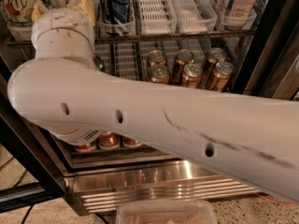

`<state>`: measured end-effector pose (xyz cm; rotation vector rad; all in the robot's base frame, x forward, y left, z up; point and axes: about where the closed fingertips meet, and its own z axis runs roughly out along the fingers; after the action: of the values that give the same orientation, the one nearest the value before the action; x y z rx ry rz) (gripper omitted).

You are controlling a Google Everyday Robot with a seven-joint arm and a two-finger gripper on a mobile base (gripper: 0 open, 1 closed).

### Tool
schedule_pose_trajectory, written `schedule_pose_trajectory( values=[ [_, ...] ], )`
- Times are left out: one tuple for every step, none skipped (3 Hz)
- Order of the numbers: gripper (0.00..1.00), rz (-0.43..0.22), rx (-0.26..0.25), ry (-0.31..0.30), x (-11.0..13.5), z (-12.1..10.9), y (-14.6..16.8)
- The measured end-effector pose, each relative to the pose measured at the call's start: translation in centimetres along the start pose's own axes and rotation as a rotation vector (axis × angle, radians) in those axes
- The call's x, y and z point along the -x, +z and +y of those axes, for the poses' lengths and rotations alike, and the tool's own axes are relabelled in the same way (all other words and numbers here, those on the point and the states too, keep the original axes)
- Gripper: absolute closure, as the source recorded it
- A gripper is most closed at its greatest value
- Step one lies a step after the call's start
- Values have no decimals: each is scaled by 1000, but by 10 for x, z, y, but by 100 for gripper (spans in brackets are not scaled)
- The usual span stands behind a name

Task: Pick 7up can from top shelf of fridge

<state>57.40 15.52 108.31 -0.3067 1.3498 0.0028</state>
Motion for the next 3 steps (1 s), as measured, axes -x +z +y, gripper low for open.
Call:
schedule_pose_trajectory(
  values=[
    [43,5,-5,0,-2,-1,1],
    [42,14,-6,-3,-6,-3,3],
    [41,23,-2,-9,-10,-4,7]
  ],
)
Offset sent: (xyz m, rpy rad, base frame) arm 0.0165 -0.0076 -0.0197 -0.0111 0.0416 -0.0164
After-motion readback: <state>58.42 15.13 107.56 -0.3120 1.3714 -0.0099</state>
